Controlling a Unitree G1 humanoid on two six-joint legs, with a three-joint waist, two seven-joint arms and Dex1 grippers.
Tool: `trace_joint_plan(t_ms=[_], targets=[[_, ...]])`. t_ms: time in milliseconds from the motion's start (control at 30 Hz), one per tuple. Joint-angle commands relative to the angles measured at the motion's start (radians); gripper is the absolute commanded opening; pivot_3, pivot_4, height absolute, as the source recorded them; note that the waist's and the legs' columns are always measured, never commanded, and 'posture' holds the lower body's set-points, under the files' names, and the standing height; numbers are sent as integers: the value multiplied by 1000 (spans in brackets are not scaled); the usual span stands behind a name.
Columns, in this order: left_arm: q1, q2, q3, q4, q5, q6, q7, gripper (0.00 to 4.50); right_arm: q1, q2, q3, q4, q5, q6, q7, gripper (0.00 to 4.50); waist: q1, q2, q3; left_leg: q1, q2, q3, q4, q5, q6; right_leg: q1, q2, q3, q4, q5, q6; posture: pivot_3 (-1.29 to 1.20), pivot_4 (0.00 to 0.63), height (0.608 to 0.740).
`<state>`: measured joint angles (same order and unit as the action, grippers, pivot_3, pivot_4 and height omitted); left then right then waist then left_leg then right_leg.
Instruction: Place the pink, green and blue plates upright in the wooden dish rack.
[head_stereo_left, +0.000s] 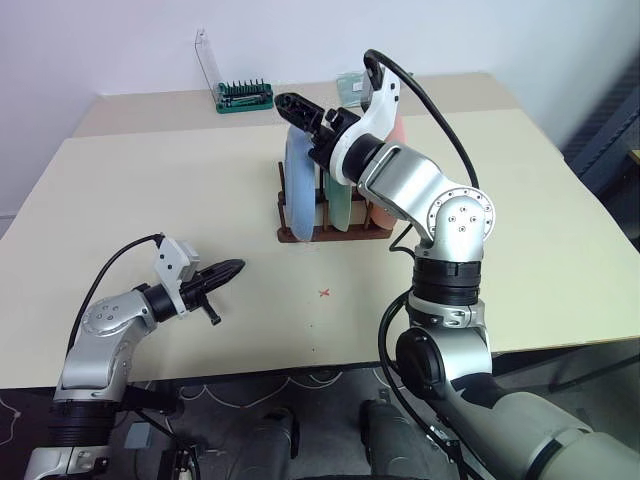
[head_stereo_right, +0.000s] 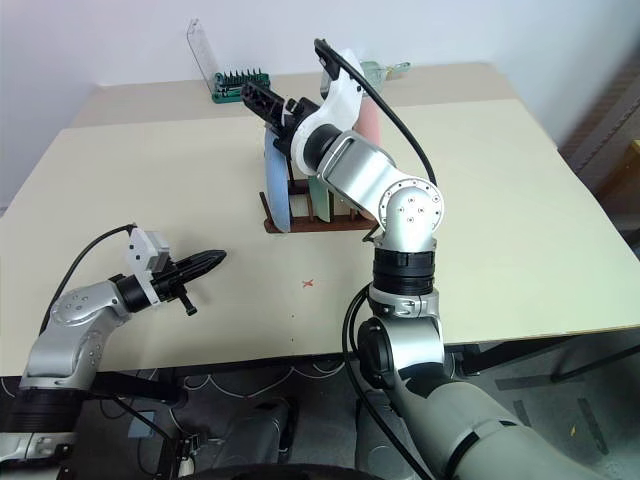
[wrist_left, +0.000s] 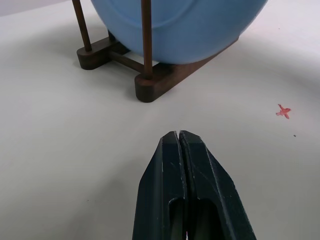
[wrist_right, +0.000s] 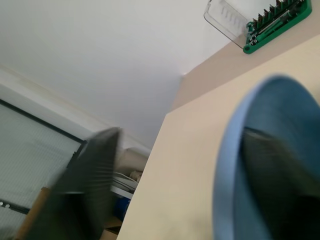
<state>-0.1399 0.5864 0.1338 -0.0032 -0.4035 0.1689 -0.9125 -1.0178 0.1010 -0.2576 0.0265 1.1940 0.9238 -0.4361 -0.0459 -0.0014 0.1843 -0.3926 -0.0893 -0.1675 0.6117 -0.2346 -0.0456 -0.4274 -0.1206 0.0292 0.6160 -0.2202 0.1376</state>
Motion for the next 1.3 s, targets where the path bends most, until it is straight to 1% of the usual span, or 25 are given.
trace_joint_plan(t_ms=[33,300,467,533,633,700,767,800,833,900,967,1067,1133,1300], targets=[[-9,6,7,-36,-3,-6,1,0,-38,-14,20,-34,-16,-17,58,4469,0,0,0,0,0,0,0,0,0,0,0,0,0,0,0,0,150,740],[-16,2,-2,-50,-5,8,8,0,-59,-64,49,-26,-118,-48,144,4469,0,0,0,0,0,0,0,0,0,0,0,0,0,0,0,0,150,740],[-15,-1,-5,-64,-6,21,13,0,-95,-113,76,-76,-152,-65,276,4469,0,0,0,0,0,0,0,0,0,0,0,0,0,0,0,0,150,740],[-15,1,-1,-67,-7,25,15,0,-107,-179,96,-134,-169,-66,375,4469,0,0,0,0,0,0,0,0,0,0,0,0,0,0,0,0,150,740],[-11,2,8,-70,-4,23,25,0,-85,-323,115,-232,-228,-107,538,4469,5,0,0,0,0,0,0,0,0,1,0,0,-1,0,0,0,150,740],[-5,3,16,-72,-3,20,34,0,-18,-459,116,-303,-306,-177,679,4469,7,-1,0,-1,0,0,1,0,0,1,0,0,-2,0,0,0,150,740],[1,4,22,-74,-4,18,40,0,54,-562,109,-344,-359,-235,790,4469,9,-2,-1,-1,0,0,1,0,0,2,0,-1,-3,0,1,0,150,740],[4,4,24,-74,-5,17,42,0,83,-595,105,-352,-373,-255,826,4469,8,-2,-1,0,0,0,1,0,0,3,0,-1,-3,0,1,0,150,740],[7,4,27,-74,-1,12,48,0,134,-650,75,-352,-375,-252,863,4469,6,-1,-1,0,0,1,1,0,0,3,0,-1,-3,0,1,0,150,740],[10,0,31,-54,26,-16,75,0,306,-787,-42,-341,-384,-254,966,4469,7,-2,0,0,0,1,1,0,0,3,0,-1,-3,0,1,0,150,740],[3,-4,28,-35,42,-30,94,0,436,-864,-114,-321,-388,-269,1042,4469,20,-2,0,0,0,1,1,0,0,4,0,-1,-4,0,0,0,150,740],[-14,-10,18,-3,48,-44,91,0,615,-903,-104,-328,-453,-329,1123,4469,25,-2,0,0,0,3,1,0,0,3,0,0,-4,0,0,0,150,740],[-31,-15,14,26,57,-58,92,0,692,-908,-74,-319,-513,-380,1162,4469,26,-2,0,1,1,4,1,0,0,3,0,0,-4,0,0,0,150,740],[-52,-20,19,97,76,-102,91,0,727,-875,-19,-234,-626,-461,1152,4469,29,-2,0,1,1,6,3,0,0,3,0,2,-4,0,0,0,150,740]])
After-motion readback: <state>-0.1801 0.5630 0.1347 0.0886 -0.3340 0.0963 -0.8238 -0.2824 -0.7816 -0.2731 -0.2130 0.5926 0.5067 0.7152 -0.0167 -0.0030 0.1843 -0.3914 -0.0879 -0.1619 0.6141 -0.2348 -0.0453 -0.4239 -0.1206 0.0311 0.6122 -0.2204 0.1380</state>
